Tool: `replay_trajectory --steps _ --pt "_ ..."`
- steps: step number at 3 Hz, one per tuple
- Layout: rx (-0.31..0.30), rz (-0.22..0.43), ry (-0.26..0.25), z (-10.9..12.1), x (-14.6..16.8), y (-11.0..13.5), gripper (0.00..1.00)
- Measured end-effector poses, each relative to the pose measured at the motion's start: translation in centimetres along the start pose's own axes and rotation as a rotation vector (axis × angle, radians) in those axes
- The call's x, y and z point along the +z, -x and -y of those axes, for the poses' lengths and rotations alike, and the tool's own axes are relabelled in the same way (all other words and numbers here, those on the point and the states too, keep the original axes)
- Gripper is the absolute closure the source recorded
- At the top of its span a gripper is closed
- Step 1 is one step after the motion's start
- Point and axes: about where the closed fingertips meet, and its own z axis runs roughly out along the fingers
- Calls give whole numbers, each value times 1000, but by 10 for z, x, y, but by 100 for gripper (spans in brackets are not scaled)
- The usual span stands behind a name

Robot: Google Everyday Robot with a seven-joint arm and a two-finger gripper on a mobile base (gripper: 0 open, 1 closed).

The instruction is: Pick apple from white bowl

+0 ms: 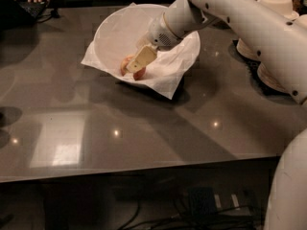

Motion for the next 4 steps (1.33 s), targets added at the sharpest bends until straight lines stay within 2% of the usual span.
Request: replay_trajectory --steps 4 --pt "34 -8 97 -10 41 -14 36"
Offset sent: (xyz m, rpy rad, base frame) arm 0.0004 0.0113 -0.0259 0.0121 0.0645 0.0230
